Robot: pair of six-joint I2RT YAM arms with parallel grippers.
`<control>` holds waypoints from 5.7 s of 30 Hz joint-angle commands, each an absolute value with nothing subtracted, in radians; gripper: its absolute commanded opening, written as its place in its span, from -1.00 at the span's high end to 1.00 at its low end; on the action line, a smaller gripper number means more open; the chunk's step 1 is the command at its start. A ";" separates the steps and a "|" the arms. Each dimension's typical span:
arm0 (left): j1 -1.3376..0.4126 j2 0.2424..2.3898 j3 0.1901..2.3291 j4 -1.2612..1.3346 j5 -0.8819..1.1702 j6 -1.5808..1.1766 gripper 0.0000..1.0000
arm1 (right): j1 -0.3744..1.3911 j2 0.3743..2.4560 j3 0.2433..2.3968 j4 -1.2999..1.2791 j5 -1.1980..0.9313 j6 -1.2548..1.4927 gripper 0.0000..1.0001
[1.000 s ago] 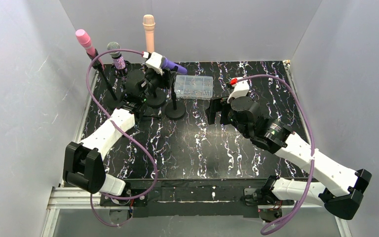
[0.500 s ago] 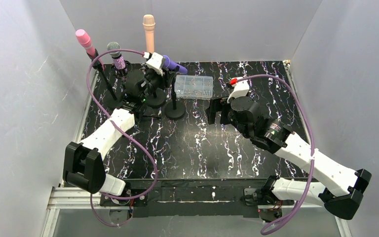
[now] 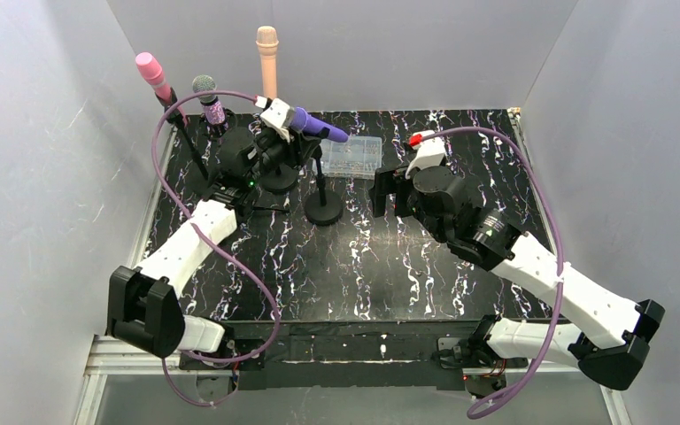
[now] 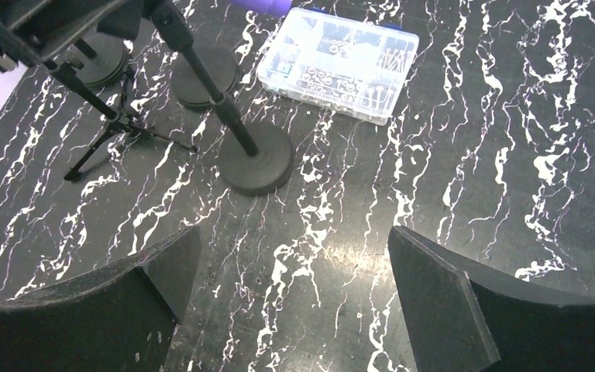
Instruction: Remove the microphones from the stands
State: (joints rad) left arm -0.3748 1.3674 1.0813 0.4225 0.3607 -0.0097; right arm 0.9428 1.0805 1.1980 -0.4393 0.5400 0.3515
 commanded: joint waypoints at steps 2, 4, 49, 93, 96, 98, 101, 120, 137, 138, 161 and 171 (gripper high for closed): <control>-0.373 1.246 1.087 0.496 0.454 -0.071 1.00 | 0.943 1.103 1.282 -0.407 0.547 0.289 -1.00; -0.373 1.229 1.085 0.495 0.488 -0.088 1.00 | 0.942 1.118 1.301 -0.408 0.530 0.273 -1.00; -0.584 0.976 0.895 0.214 0.602 0.110 -0.69 | 0.942 1.086 1.328 -0.434 0.306 0.184 -1.00; -0.582 0.650 0.585 0.301 0.383 0.031 -0.97 | 1.390 1.319 1.404 -0.101 0.854 -0.274 -0.91; -0.581 0.666 0.559 0.371 0.430 0.064 -0.96 | 1.390 1.336 1.399 -0.088 0.878 -0.296 -0.89; -0.581 0.684 0.552 0.399 0.441 0.058 -0.96 | 1.390 1.341 1.394 -0.076 0.883 -0.308 -0.86; -0.581 0.708 0.543 0.447 0.455 0.041 -0.95 | 1.390 1.346 1.389 -0.070 0.893 -0.313 -0.79; -0.581 0.868 0.573 0.604 0.539 0.014 -0.83 | 1.384 1.347 1.401 -0.092 0.885 -0.287 0.09; -0.581 0.903 0.596 0.658 0.593 -0.026 -0.59 | 1.383 1.348 1.406 -0.087 0.876 -0.287 0.30; -0.581 0.905 0.598 0.657 0.594 -0.026 -0.55 | 1.384 1.349 1.406 -0.087 0.875 -0.286 0.30; -0.581 0.926 0.603 0.608 0.595 -0.007 1.00 | 1.383 1.328 1.472 -0.137 0.917 -0.262 0.45; -0.581 0.922 0.622 0.565 0.602 -0.005 1.00 | 1.384 1.292 1.569 -0.224 0.921 -0.244 0.46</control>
State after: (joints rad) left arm -0.5785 0.9295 0.5831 0.6033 0.5926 -0.0334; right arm 1.3811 1.3380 1.4956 -0.2184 0.8906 -0.2592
